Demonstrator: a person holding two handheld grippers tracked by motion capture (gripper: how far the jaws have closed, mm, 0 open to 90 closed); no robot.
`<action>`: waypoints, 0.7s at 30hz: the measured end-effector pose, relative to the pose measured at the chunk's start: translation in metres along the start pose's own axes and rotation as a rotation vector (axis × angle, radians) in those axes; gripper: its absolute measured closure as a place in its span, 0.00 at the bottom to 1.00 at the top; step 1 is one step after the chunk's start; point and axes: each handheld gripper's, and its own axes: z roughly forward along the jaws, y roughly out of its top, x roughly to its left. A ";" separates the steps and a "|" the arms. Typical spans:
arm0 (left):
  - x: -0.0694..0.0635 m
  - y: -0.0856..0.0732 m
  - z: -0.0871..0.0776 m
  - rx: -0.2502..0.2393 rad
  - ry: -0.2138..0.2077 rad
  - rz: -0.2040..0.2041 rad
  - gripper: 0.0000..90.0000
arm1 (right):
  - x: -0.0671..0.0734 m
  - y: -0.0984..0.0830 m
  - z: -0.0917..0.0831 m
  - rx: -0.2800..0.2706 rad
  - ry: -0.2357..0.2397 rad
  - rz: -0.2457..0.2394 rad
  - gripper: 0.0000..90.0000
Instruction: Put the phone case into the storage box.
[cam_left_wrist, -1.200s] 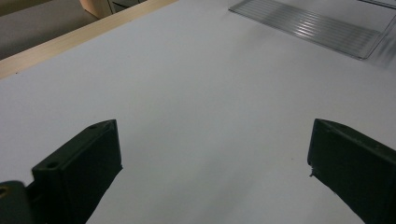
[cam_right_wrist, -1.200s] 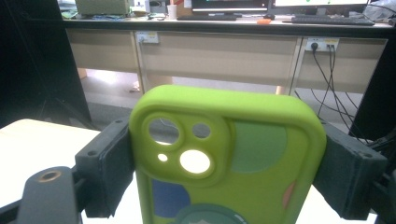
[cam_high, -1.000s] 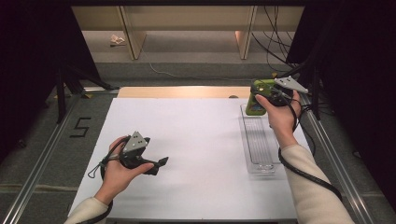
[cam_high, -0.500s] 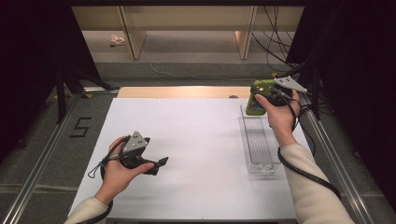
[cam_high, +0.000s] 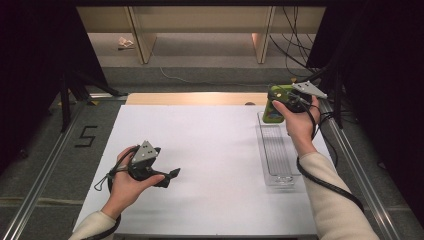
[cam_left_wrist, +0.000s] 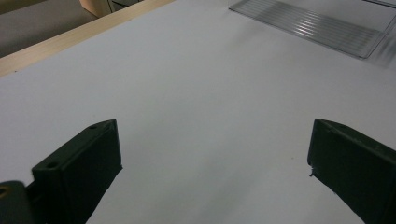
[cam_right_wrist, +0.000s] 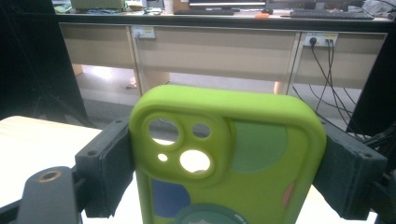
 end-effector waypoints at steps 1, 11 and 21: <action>0.000 0.000 0.000 0.000 0.000 -0.001 0.03 | 0.000 0.000 0.001 0.000 0.000 -0.002 0.19; 0.000 0.000 0.000 -0.001 -0.002 -0.002 0.03 | -0.003 -0.003 0.007 0.014 -0.012 -0.001 0.19; 0.000 0.000 0.000 -0.001 -0.003 -0.003 0.03 | 0.000 -0.008 0.016 0.033 -0.020 0.003 0.19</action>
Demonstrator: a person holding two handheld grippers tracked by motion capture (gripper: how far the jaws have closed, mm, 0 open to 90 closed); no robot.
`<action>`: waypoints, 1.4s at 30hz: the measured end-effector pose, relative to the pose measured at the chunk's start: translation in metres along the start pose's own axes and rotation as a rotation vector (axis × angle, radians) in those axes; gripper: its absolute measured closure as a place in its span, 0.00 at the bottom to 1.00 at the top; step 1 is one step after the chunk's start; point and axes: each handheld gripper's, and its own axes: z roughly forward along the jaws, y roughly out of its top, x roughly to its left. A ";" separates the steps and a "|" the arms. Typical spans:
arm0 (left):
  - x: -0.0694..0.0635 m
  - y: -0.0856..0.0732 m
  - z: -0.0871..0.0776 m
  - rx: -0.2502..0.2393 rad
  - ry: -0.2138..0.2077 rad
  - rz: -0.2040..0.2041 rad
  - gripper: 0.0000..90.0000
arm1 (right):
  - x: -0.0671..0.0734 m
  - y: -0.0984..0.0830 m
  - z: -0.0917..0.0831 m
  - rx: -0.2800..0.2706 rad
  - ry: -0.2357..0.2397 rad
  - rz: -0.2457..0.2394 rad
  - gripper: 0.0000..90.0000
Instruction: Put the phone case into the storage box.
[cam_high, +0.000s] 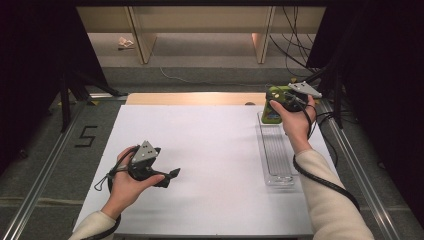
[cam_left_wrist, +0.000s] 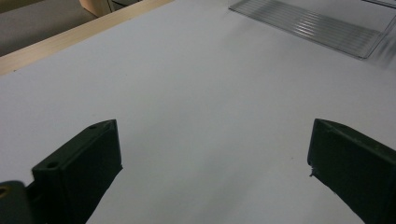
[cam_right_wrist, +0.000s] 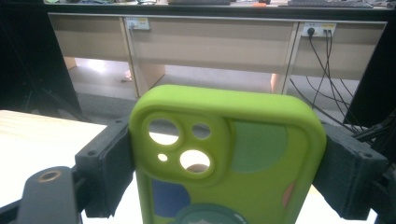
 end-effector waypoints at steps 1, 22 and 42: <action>0.000 0.000 0.000 0.000 0.001 0.001 0.03 | 0.000 0.000 0.001 0.000 -0.001 -0.001 0.19; 0.000 0.000 0.000 -0.001 -0.001 -0.001 0.03 | -0.002 -0.002 0.011 0.028 -0.018 -0.003 0.19; 0.000 0.000 0.001 0.001 -0.003 -0.003 0.03 | -0.005 -0.010 0.021 0.067 -0.032 -0.006 0.19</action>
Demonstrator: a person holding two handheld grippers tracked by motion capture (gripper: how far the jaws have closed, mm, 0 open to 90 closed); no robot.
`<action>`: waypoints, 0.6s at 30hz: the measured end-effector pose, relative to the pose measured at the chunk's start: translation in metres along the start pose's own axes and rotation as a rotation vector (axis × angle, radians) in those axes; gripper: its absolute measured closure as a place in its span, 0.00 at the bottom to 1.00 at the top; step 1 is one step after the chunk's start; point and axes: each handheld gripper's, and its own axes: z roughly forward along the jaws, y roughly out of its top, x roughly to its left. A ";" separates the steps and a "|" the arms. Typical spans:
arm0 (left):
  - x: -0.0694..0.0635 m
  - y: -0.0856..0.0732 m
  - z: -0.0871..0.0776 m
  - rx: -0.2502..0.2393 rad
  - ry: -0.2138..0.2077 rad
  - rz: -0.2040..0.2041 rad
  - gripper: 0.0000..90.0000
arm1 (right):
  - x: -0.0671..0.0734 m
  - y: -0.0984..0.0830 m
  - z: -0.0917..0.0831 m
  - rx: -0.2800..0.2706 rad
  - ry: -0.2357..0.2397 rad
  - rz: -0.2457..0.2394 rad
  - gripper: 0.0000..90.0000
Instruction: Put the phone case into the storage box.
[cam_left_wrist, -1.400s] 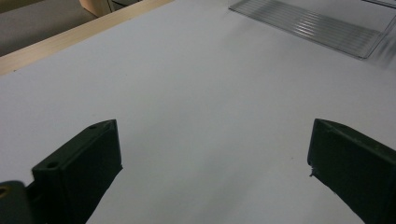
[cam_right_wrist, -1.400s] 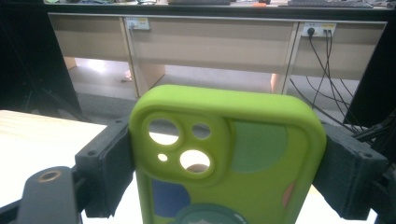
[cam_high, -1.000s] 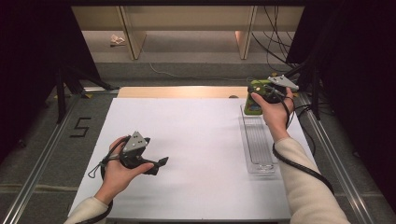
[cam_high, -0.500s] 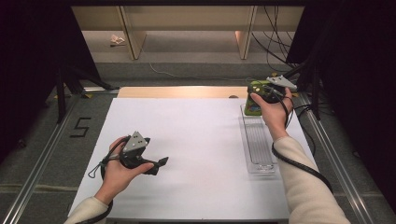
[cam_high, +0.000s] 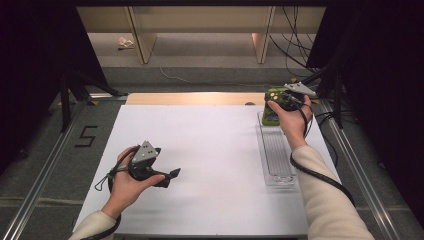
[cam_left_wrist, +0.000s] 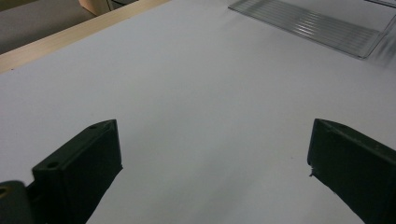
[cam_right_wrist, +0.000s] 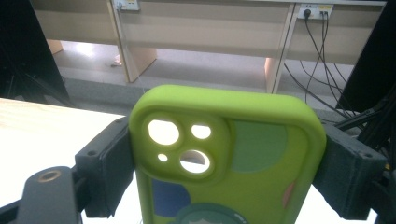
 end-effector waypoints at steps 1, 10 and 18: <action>0.000 0.000 0.000 0.001 -0.001 0.000 0.03 | 0.000 0.000 0.000 0.001 0.000 0.001 0.19; 0.000 0.000 0.000 0.000 -0.001 -0.001 0.03 | -0.001 -0.002 0.003 0.007 -0.003 0.001 0.19; 0.000 0.000 0.000 0.000 -0.001 0.000 0.03 | 0.000 -0.004 0.005 0.014 -0.004 -0.004 0.19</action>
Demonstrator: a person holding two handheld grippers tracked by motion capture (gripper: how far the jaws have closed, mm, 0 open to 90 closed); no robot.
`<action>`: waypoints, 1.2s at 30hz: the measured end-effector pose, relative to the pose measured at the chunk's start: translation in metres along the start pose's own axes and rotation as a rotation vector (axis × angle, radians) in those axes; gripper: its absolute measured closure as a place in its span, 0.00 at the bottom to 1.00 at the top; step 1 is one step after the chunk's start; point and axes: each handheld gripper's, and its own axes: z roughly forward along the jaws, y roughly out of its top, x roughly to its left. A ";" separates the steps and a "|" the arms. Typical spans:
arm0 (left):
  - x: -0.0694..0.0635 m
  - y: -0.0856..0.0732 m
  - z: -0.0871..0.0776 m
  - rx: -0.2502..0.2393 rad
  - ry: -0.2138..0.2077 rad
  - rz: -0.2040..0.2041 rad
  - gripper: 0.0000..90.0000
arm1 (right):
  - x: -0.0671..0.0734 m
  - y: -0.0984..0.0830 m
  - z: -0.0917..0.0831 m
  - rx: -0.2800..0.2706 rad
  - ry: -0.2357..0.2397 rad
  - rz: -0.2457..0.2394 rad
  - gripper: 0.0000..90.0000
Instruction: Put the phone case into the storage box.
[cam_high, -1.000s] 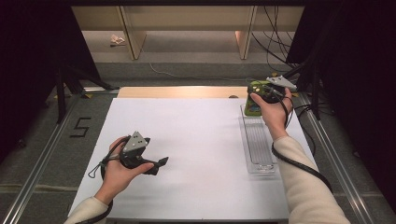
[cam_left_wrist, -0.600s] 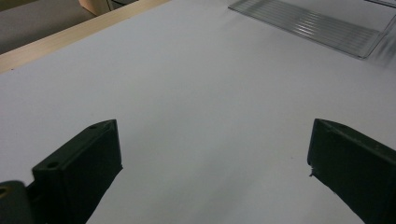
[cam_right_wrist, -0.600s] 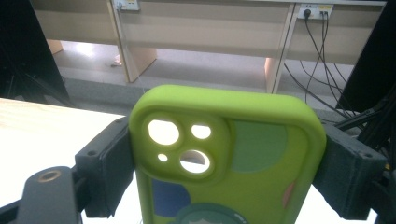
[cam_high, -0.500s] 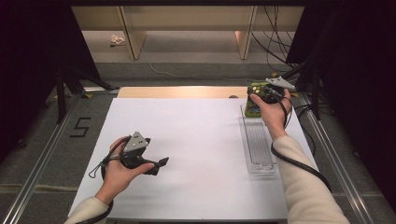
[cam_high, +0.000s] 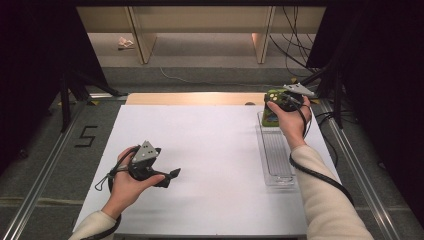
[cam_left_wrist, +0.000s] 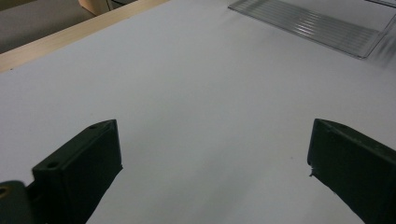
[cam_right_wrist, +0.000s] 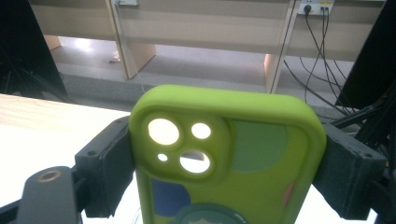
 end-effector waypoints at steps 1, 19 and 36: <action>0.000 0.000 0.000 0.000 0.000 0.000 0.03 | 0.000 0.000 0.000 0.001 0.000 0.001 0.19; 0.000 0.000 0.000 -0.001 0.000 0.000 0.03 | 0.001 -0.004 0.005 0.016 0.000 -0.014 0.19; 0.000 0.000 0.000 -0.001 0.000 0.000 0.03 | 0.000 -0.008 0.012 0.040 0.009 -0.039 0.19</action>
